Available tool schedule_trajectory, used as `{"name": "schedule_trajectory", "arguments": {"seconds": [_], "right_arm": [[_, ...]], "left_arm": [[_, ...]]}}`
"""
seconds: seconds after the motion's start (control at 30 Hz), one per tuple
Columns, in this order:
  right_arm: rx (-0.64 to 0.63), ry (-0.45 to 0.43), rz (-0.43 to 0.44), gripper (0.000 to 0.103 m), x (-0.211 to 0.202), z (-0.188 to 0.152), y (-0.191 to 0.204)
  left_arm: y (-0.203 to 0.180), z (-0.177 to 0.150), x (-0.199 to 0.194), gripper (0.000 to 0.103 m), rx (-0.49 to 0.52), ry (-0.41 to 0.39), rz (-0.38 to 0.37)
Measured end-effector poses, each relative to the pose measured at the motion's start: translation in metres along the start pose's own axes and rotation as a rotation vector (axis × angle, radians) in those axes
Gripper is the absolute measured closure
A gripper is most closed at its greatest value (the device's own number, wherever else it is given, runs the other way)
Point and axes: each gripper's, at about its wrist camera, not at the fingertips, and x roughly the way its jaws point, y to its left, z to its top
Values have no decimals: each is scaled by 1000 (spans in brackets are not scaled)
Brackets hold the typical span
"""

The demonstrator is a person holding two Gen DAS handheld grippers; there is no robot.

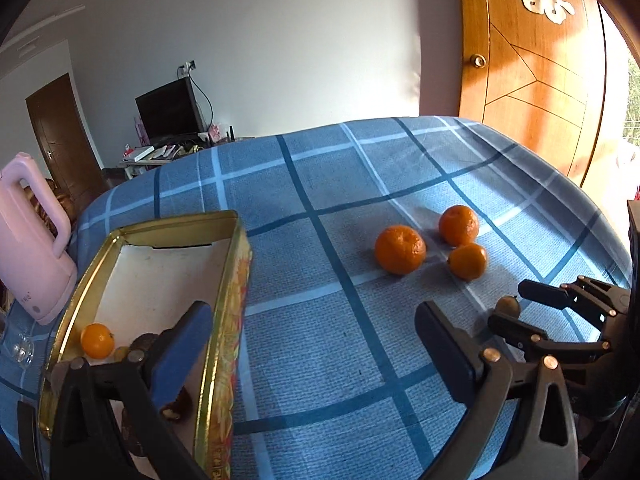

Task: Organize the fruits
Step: 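Move both tools from the tray back toward the remaining mandarins, then grasp a small brown fruit with the right tool while the left tool closes on a mandarin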

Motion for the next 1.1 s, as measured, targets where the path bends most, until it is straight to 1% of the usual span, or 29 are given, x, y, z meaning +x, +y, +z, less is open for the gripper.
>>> {"name": "schedule_trajectory", "arguments": {"seconds": [0.03, 0.1, 0.17, 0.2, 0.3, 0.37, 0.47, 0.67, 0.7, 0.77, 0.83, 0.9, 1.0, 1.1], "right_arm": [[-2, 22, 2, 55, 4, 0, -1], [-8, 51, 12, 60, 9, 0, -1], [-26, 72, 0, 66, 11, -2, 1], [-28, 79, -1, 72, 12, -2, 1], [-45, 67, -3, 73, 9, -2, 3], [-60, 50, -34, 73, 6, -1, 5], [-42, 25, -38, 73, 0, 6, 0], [7, -48, -67, 73, -10, 31, -10], [20, -60, -74, 73, -11, 36, -13], [42, -78, -95, 72, -10, 43, -18], [58, -87, -117, 72, -6, 48, -23], [77, -93, -126, 72, -2, 50, -27], [99, -101, -145, 72, 4, 47, -30], [114, -102, -154, 72, 10, 45, -32]], "left_arm": [[-1, 0, 3, 0, -1, 5, -2], [-2, 0, 8, 0, -3, 11, -8], [-2, 1, 13, 0, -12, 21, -16], [-1, 1, 15, 0, -19, 24, -22], [1, 4, 19, 0, -34, 24, -26], [-1, 6, 23, 0, -35, 27, -26], [-7, 11, 29, 0, -31, 33, -28], [-24, 23, 47, 0, -23, 41, -25], [-27, 25, 52, 2, -27, 45, -28], [-31, 30, 60, 4, -42, 52, -43], [-35, 33, 70, 4, -49, 60, -67], [-37, 35, 81, 8, -60, 70, -77], [-39, 37, 96, 13, -82, 103, -113], [-44, 35, 106, 13, -73, 122, -134]]}}
